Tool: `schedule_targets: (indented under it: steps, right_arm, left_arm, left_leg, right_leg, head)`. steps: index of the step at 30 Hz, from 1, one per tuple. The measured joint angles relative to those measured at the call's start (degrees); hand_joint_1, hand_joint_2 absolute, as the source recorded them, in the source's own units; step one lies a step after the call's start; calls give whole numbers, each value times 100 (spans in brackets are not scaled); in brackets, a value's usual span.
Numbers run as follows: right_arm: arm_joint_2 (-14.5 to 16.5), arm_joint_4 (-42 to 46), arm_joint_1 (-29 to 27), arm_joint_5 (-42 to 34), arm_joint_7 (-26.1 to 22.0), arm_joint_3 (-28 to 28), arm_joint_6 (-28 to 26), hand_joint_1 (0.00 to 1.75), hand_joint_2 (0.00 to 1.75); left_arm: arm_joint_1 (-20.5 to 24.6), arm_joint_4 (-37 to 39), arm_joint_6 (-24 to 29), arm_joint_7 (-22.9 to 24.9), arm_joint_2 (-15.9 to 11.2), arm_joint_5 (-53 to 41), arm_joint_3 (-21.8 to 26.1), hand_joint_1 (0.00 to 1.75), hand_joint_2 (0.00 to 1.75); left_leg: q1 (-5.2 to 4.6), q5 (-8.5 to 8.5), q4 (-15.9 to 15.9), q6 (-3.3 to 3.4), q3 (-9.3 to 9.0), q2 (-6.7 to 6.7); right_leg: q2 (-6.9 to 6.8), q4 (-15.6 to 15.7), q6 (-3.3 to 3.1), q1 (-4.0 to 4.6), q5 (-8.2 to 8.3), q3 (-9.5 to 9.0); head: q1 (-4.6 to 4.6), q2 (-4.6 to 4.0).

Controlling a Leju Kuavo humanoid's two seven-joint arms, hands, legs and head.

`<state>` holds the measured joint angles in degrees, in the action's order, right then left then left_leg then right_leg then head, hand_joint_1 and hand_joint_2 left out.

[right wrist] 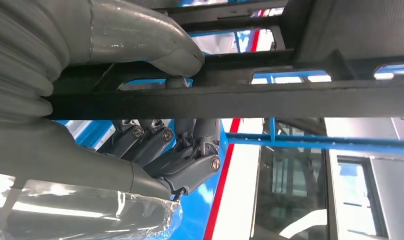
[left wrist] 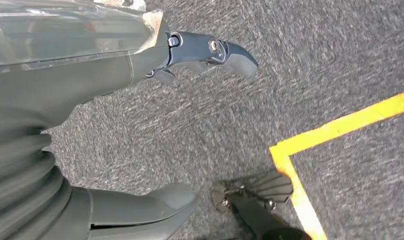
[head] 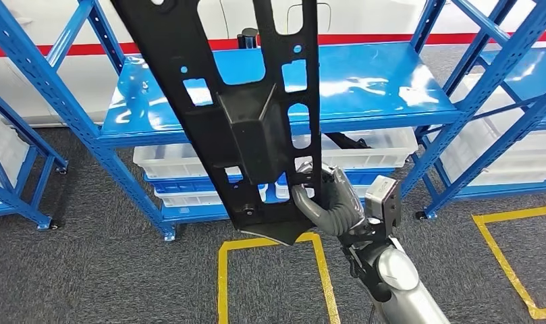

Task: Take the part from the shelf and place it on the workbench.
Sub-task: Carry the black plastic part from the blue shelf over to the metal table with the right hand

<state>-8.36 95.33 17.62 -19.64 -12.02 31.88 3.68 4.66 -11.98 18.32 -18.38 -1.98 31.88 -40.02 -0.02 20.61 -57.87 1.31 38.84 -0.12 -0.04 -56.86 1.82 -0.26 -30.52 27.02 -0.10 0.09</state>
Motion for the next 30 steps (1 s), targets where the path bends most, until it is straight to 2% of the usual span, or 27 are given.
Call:
schedule_targets:
  steps: [1,2,4,5,6,7,8,9,10,11,12,13,15,16,18,20,21,22,23,24,25,26,27,28,29,30]
  right_arm:
    - [5,-11,7,28,-3,34,43,175,175]
    - [10,-22,6,44,-2,58,68,175,175]
    - [32,-37,8,101,0,111,99,175,175]
    - [42,-45,8,143,0,138,104,175,175]
    - [49,-56,8,192,1,165,111,175,175]
    - [53,-69,7,236,5,194,122,175,175]
    - [54,-84,5,268,10,218,137,175,175]
    - [56,-95,5,291,14,240,155,175,175]
    - [59,-103,7,306,17,258,169,175,175]
    - [62,-107,12,318,17,273,178,175,175]
    - [66,-108,18,327,17,285,182,175,175]
    - [67,-108,25,332,17,297,183,175,175]
    - [68,-108,32,342,17,323,183,175,175]
    - [68,-108,34,347,18,335,183,175,175]
    - [67,-110,36,367,17,349,187,175,175]
    - [60,-123,32,396,17,358,192,175,175]
    - [56,-134,28,407,17,366,193,175,175]
    - [52,-145,26,414,17,376,194,175,175]
    - [51,-153,25,417,17,387,195,175,175]
    - [51,-157,28,420,17,398,196,175,175]
    - [51,-158,35,426,17,407,196,175,175]
    - [51,-158,43,434,17,413,197,175,175]
    - [50,-158,51,443,15,418,198,175,175]
    - [48,-158,57,453,13,422,199,175,175]
    - [44,-158,59,462,10,427,203,175,175]
    - [43,-158,62,472,8,431,212,175,175]
  left_arm:
    - [-3,6,-1,8,-2,-1,0,0,175]
    - [-5,11,-7,25,-5,-3,0,0,175]
    - [-4,15,-34,63,-13,-10,0,0,175]
    - [-4,16,-55,81,-22,-14,0,0,175]
    - [-4,16,-71,97,-31,-21,-1,0,175]
    - [-4,16,-84,118,-38,-28,-1,0,175]
    - [-4,16,-88,144,-42,-36,-1,0,175]
    - [-3,16,-88,164,-43,-42,-2,0,175]
    - [1,13,-87,176,-33,-43,-2,0,175]
    - [8,10,-85,178,-31,-43,-1,0,175]
    - [16,7,-83,175,-27,-43,-1,0,175]
    - [22,4,-80,174,-25,-42,-1,0,175]
    - [14,5,-76,173,-31,-42,-1,0,175]
    - [4,5,-74,173,-28,-42,-1,0,175]
    - [-6,7,-69,172,-28,-40,-1,0,175]
    - [-8,8,-63,168,-33,-35,0,0,175]
    - [-13,8,-62,166,-33,-33,0,0,175]
    - [-21,9,-61,164,-33,-33,0,0,175]
    - [-29,9,-62,162,-33,-34,0,0,175]
    - [-34,8,-62,155,-33,-35,0,0,175]
    - [-37,8,-64,137,-32,-42,-1,0,175]
    - [-36,7,-68,115,-31,-49,-4,0,175]
    - [-34,7,-74,91,-29,-59,-8,0,175]
    - [-37,7,-83,73,-28,-67,-15,0,175]
    - [-45,7,-89,61,-28,-69,-22,0,175]
    - [-58,8,-94,50,-33,-70,-28,0,175]
  left_leg:
    - [7,53,-45,-53,55,-4]
    - [20,254,-190,-84,117,-9]
    - [52,846,-795,-147,289,-10]
    - [67,1033,-1174,-178,367,-9]
    - [86,1074,-1490,-214,409,-9]
    - [112,978,-1664,-251,388,-4]
    - [144,804,-1653,-287,282,14]
    - [183,638,-1422,-329,61,66]
    - [207,593,-1056,-385,-224,164]
    - [206,637,-679,-403,-489,253]
    - [197,735,-363,-390,-681,321]
    - [174,835,-187,-346,-758,336]
    - [157,849,-102,-179,-727,242]
    - [155,814,-95,-105,-700,194]
    - [157,739,-82,12,-642,111]
    - [133,681,-85,77,-566,10]
    - [118,657,-87,93,-536,-46]
    - [103,634,-88,97,-512,-112]
    - [94,615,-89,94,-496,-179]
    - [88,600,-89,84,-488,-247]
    - [90,587,-90,71,-481,-315]
    - [81,575,-97,52,-467,-378]
    - [75,558,-101,26,-445,-434]
    - [73,539,-101,-5,-422,-487]
    - [68,515,-94,-43,-401,-542]
    - [74,497,-83,-78,-390,-593]
  right_leg:
    - [-6,119,-76,-8,41,11]
    - [-18,131,-128,-44,114,59]
    - [-45,131,-197,-61,239,192]
    - [-66,128,-207,-61,300,263]
    - [-95,123,-200,-64,356,348]
    - [-132,110,-183,-72,411,428]
    - [-173,91,-159,-87,451,501]
    - [-219,55,-132,-105,479,568]
    - [-263,6,-101,-101,495,627]
    - [-308,-47,-66,-98,504,679]
    - [-356,-92,-29,-75,514,718]
    - [-405,-114,14,-52,530,741]
    - [-483,-118,93,-45,561,768]
    - [-451,-161,117,-57,528,800]
    - [-260,-566,93,-65,268,988]
    - [-87,-1347,32,-58,-111,1293]
    - [-50,-1664,22,-52,-232,1404]
    - [-31,-1786,30,-47,-266,1418]
    - [-15,-1670,49,-43,-213,1317]
    - [18,-1348,71,-40,-96,1116]
    - [114,-916,82,-40,35,866]
    - [216,-533,80,-36,129,643]
    - [305,-270,68,-31,186,496]
    - [362,-142,52,-22,201,427]
    - [341,-118,37,-9,201,410]
    - [293,-106,12,-33,218,414]
  head:
    - [-3,0]
    - [-14,0]
    - [-39,0]
    - [-46,-1]
    - [-48,-1]
    - [-49,-1]
    - [-48,-1]
    - [-49,0]
    - [-51,0]
    - [-64,-1]
    - [-67,-1]
    - [-68,-1]
    - [-55,0]
    - [-51,0]
    - [-41,0]
    - [-29,0]
    - [-27,0]
    - [-26,0]
    - [-27,0]
    - [-26,0]
    - [-25,0]
    - [-26,0]
    - [-27,0]
    - [-28,0]
    - [-31,0]
    - [-32,0]
